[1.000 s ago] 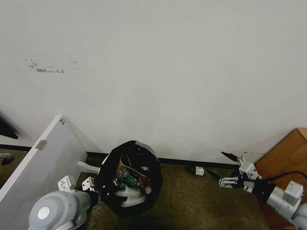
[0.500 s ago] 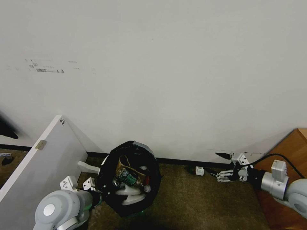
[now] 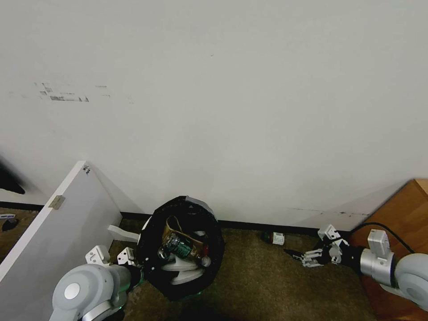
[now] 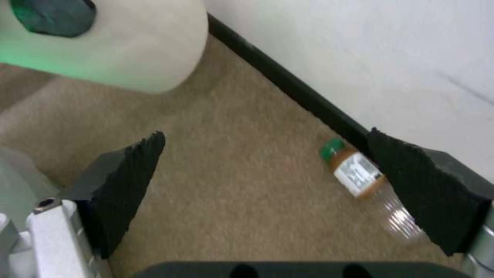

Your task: Pick up the trash bin and place the garbage on the floor into it.

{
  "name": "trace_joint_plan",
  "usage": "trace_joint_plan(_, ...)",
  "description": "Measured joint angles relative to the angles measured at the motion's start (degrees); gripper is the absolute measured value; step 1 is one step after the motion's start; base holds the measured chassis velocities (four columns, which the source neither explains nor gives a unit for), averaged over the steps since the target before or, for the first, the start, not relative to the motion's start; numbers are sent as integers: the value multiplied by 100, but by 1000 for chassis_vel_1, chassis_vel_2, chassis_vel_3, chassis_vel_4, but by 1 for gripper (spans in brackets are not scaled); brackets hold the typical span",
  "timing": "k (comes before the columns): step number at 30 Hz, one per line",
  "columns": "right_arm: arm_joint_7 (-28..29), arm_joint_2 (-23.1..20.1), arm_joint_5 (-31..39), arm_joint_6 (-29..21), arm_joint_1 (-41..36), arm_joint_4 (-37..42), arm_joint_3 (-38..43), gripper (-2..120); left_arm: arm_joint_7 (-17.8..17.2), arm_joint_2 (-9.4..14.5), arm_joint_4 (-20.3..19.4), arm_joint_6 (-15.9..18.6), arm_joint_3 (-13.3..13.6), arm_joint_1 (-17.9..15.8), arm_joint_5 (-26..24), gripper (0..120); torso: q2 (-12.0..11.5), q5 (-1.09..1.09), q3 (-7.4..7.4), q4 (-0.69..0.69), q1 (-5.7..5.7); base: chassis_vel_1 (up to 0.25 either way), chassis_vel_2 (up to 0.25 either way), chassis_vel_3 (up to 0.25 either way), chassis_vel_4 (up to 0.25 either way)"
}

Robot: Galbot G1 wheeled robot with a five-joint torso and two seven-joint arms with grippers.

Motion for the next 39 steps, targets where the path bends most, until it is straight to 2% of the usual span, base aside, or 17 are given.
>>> trace_joint_plan(3, 2, -163, 103, 9, -72, -73, 42, 100, 14, -22, 12, 0, 5, 0, 24, 0, 0, 1, 0, 0, 0, 0, 0, 0, 0)
trace_joint_plan(6, -1, -666, 294, 50, -455, -218, 398, 100, 44, -44, 23, 0, 5, -17, 49, 0, 0, 0, 0, 2, 0, 0, 0, 0, 0)
trace_joint_plan(9, -1, -823, 353, 63, -534, -265, 443, 100, 47, -45, 28, 0, 1, -27, 54, 0, 0, 0, 0, 1, 0, 0, 0, 0, 0)
trace_joint_plan(11, -23, -1193, 392, 106, -784, -376, 572, 100, 70, -44, 34, 0, 1, -41, 54, 0, 0, 0, 0, -1, 0, 0, 0, 0, 0)
trace_joint_plan(12, -23, -1193, 392, 106, -784, -376, 572, 100, 70, -44, 34, 0, 1, -41, 54, 0, 0, 0, 0, -1, 0, 0, 0, 0, 0)
trace_joint_plan(14, -38, -1620, 493, 144, -1078, -467, 773, 100, 85, -37, 44, -1, -7, -65, 53, 0, 0, -1, 0, 1, 0, 0, 0, 0, 0)
trace_joint_plan(18, -21, -1960, 601, 188, -1346, -564, 954, 100, 100, -35, 62, 0, -9, -84, 58, 0, 0, 0, 0, 0, 0, 0, 0, 0, 0)
trace_joint_plan(21, 24, -2479, 711, 210, -1971, -698, 1397, 100, 139, -84, 101, 0, -41, -108, 104, 0, 0, 0, 1, 3, 0, 0, 0, 0, 0)
trace_joint_plan(29, 96, -3029, 848, 211, -2640, -838, 1779, 100, 229, -118, 89, 0, -48, -88, 202, 0, 0, 0, 0, 0, 0, 0, 0, 0, 0)
trace_joint_plan(39, 35, -3304, 907, 217, -2697, -1088, 1751, 100, 410, -241, 45, 0, -52, 2, 434, 0, 0, 0, 0, -1, 0, 0, 0, 0, 0)
